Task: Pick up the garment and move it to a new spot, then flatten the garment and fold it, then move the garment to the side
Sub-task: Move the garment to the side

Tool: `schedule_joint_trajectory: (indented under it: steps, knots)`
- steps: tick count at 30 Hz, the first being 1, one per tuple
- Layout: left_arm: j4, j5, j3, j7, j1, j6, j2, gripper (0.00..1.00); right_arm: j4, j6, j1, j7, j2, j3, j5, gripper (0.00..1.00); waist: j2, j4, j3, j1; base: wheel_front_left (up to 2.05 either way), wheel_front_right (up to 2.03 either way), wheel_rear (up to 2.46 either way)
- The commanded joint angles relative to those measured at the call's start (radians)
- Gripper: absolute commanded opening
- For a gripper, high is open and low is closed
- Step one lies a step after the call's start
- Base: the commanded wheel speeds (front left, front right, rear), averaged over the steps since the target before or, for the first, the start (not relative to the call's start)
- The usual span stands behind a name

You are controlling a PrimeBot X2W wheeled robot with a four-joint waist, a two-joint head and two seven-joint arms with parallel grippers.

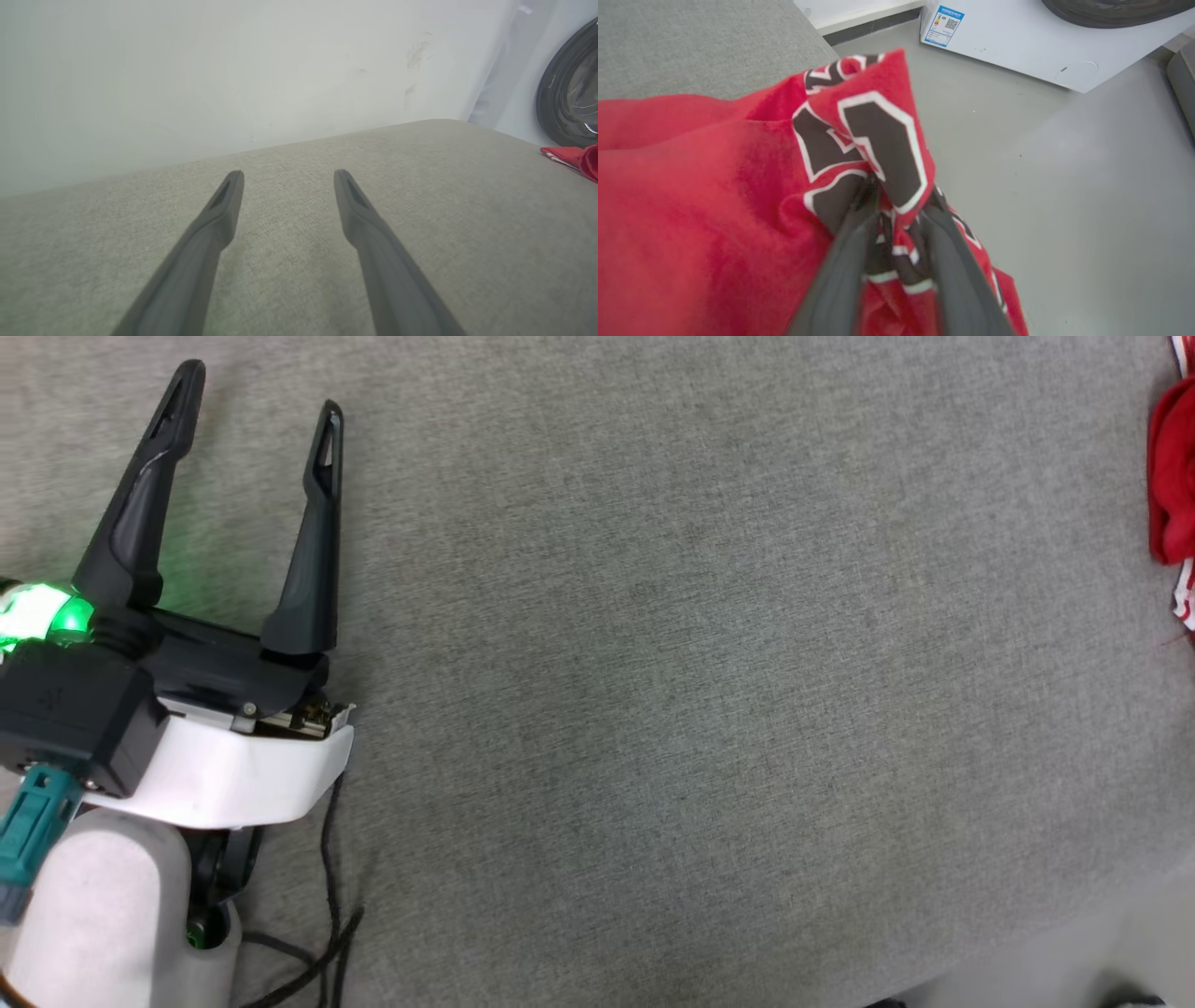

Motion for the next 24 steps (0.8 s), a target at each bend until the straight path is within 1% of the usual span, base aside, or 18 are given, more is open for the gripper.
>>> schedule_joint_trajectory:
  steps: [1,4,5,10,14,15,18,24]
  knots:
    - [0.012,-0.005,-0.003,-0.012,-0.001,0.004,-0.004,1.00,0.019,-0.001,-0.013,-0.028,-0.018,-0.010,-0.014,1.00,0.0000,0.015,-0.020,-0.0002,0.00,0.00,0.00]
    - [0.038,-0.012,-0.008,-0.034,0.016,0.008,-0.015,1.00,0.044,-0.001,0.001,-0.095,-0.027,-0.017,-0.035,1.00,0.0000,0.030,-0.056,-0.0002,0.00,0.00,0.00]
    - [0.063,-0.019,-0.013,-0.050,0.030,0.011,-0.025,1.00,0.057,-0.001,0.018,-0.138,-0.039,-0.008,-0.051,1.00,0.0000,0.041,-0.088,-0.0002,0.00,0.00,0.00]
    - [0.142,-0.042,-0.016,-0.094,0.062,0.029,-0.058,1.00,0.051,-0.001,0.076,-0.240,-0.051,0.034,-0.047,1.00,0.0000,0.068,-0.182,-0.0002,0.00,0.00,0.00]
    - [0.203,-0.058,-0.012,-0.122,0.100,0.046,-0.079,1.00,0.020,-0.001,0.140,-0.313,-0.030,0.083,-0.035,1.00,0.0000,0.079,-0.261,-0.0002,0.00,0.00,0.00]
    - [0.203,-0.058,-0.012,-0.122,0.100,0.046,-0.079,1.00,0.020,-0.001,0.140,-0.313,-0.030,0.083,-0.035,1.00,0.0000,0.079,-0.261,-0.0002,0.00,0.00,0.00]
    - [0.239,-0.068,-0.013,-0.136,0.128,0.054,-0.091,1.00,-0.020,-0.001,0.196,-0.355,-0.012,0.109,-0.021,1.00,0.0000,0.092,-0.312,-0.0002,0.00,0.00,0.00]
    - [0.315,-0.091,-0.014,-0.161,0.179,0.069,-0.117,1.00,-0.143,-0.001,0.329,-0.386,0.059,0.146,0.018,1.00,0.0000,0.125,-0.407,-0.0002,0.00,0.00,0.00]
